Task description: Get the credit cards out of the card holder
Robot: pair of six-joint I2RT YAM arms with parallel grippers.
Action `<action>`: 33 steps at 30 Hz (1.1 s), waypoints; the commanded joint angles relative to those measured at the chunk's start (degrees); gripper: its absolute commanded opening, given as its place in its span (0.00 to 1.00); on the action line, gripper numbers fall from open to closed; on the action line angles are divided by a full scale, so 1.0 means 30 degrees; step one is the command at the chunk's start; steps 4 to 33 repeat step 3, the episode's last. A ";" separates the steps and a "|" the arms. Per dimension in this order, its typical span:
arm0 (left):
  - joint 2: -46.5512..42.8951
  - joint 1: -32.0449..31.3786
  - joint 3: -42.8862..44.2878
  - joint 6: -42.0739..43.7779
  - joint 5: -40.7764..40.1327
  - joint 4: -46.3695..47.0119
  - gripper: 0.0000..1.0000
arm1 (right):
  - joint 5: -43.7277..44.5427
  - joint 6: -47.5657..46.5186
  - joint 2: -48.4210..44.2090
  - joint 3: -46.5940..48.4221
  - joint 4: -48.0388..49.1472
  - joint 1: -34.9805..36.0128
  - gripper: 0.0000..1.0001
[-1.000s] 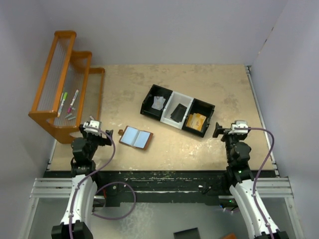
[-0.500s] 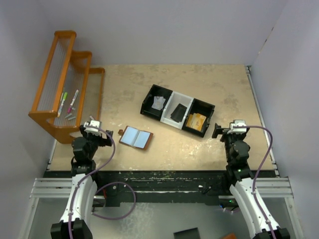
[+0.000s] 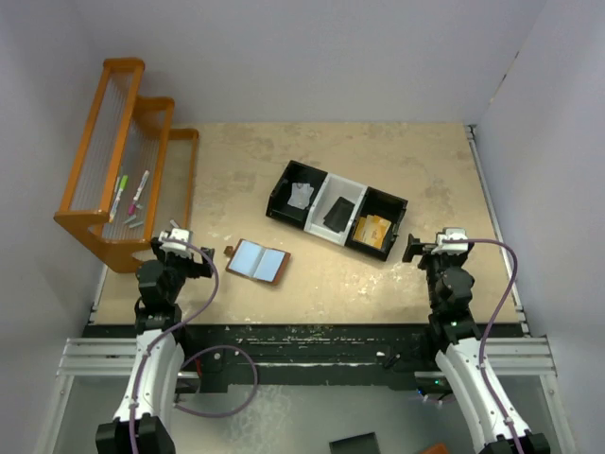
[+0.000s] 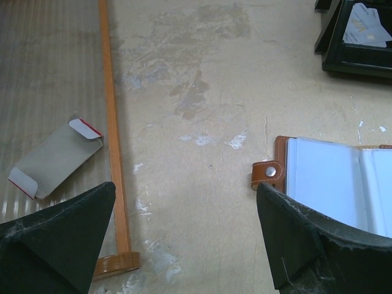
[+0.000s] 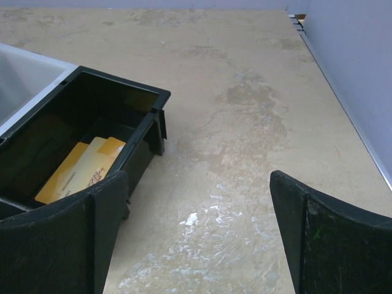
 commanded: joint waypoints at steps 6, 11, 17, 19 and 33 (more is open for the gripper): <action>-0.0006 0.0085 0.0242 -0.0272 -0.0002 0.0939 0.99 | 0.0188 0.0132 -0.0093 0.0070 0.1006 0.0014 1.00; -0.0006 0.0085 0.0242 -0.0272 -0.0002 0.0939 0.99 | 0.0188 0.0132 -0.0093 0.0070 0.1006 0.0014 1.00; -0.0006 0.0085 0.0242 -0.0272 -0.0002 0.0939 0.99 | 0.0188 0.0132 -0.0093 0.0070 0.1006 0.0014 1.00; -0.0006 0.0085 0.0242 -0.0272 -0.0002 0.0939 0.99 | 0.0188 0.0132 -0.0093 0.0070 0.1006 0.0014 1.00; -0.0006 0.0085 0.0242 -0.0272 -0.0002 0.0939 0.99 | 0.0188 0.0132 -0.0093 0.0070 0.1006 0.0014 1.00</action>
